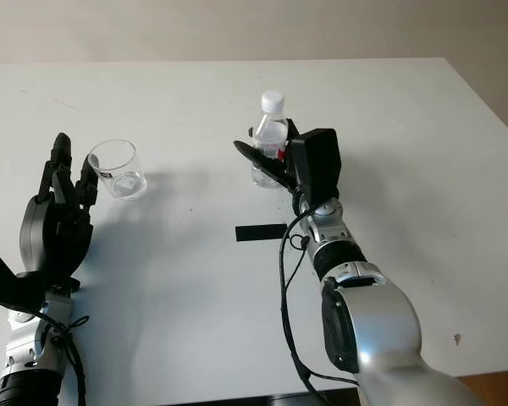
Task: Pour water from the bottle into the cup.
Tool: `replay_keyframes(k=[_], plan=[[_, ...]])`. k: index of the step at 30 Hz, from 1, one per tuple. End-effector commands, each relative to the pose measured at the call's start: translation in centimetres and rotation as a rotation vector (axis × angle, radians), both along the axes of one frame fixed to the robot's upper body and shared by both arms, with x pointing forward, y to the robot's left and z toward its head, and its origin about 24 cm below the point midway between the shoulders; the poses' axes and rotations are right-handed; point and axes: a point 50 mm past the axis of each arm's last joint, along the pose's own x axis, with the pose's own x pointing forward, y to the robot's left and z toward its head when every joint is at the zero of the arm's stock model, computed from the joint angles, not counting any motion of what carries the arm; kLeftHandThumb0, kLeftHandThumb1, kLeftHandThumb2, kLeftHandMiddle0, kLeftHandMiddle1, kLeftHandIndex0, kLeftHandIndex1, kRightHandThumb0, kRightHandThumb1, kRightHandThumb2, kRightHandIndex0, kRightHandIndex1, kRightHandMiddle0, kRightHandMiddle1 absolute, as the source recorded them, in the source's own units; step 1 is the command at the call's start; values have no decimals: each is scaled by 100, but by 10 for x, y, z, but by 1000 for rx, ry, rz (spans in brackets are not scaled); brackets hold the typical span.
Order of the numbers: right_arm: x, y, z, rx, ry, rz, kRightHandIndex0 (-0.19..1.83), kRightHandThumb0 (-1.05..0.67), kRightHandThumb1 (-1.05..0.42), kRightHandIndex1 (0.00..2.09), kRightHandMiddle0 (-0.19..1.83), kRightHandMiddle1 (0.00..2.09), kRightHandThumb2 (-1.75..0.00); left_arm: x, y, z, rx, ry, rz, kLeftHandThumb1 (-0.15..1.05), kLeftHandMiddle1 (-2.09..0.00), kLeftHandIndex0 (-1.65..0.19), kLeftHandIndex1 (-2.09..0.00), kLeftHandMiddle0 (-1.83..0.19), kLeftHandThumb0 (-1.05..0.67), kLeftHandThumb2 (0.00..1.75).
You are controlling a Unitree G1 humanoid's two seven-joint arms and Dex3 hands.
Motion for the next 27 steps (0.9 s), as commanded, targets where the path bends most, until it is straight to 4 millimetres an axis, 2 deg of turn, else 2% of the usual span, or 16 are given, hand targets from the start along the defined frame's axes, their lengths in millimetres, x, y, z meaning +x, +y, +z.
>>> replay_keyframes(k=[1, 3, 4, 6, 12, 17, 22, 24, 27], plan=[[3, 3, 8, -6, -28, 12, 48, -40, -97, 209, 35, 209, -6, -3, 0, -1, 5, -3, 0, 105, 0, 9, 0, 3, -86, 56], [3, 3, 9, -10, -35, 18, 53, -34, -100, 209, 38, 209, -6, -3, 0, -2, 3, -3, 1, 105, 0, 9, 0, 2, -86, 55], [2, 4, 9, -9, -38, 21, 65, -30, -103, 209, 42, 209, -7, -3, 0, -2, 3, -2, 1, 105, 0, 9, 0, 2, -86, 56], [2, 4, 9, -3, -41, 25, 75, -27, -104, 209, 46, 209, -11, -3, 0, -2, 2, -6, -3, 105, 0, 9, 0, 2, -85, 56], [2, 8, 12, -51, -70, 17, 82, -29, -105, 209, 49, 209, -17, -2, -1, -3, -9, -1, 0, 105, 0, 8, 0, 2, -86, 55], [5, 17, 20, -137, -103, 18, 112, -20, -105, 209, 73, 209, -23, -3, 0, -4, 4, 3, 3, 105, 0, 6, 0, 0, -86, 56], [11, 31, 41, -247, -156, 36, 116, -17, -105, 209, 82, 209, -22, -2, -1, -3, -3, -1, 1, 105, 0, 6, 0, 0, -86, 56], [14, 38, 52, -305, -180, 34, 112, -17, -105, 209, 97, 209, -20, -1, -2, -3, -3, -1, 1, 105, 0, 6, 0, 0, -86, 57], [17, 48, 66, -380, -211, 35, 107, -17, -105, 209, 107, 209, -19, -1, -2, -3, -2, -4, 3, 105, 0, 7, 0, 1, -86, 57]])
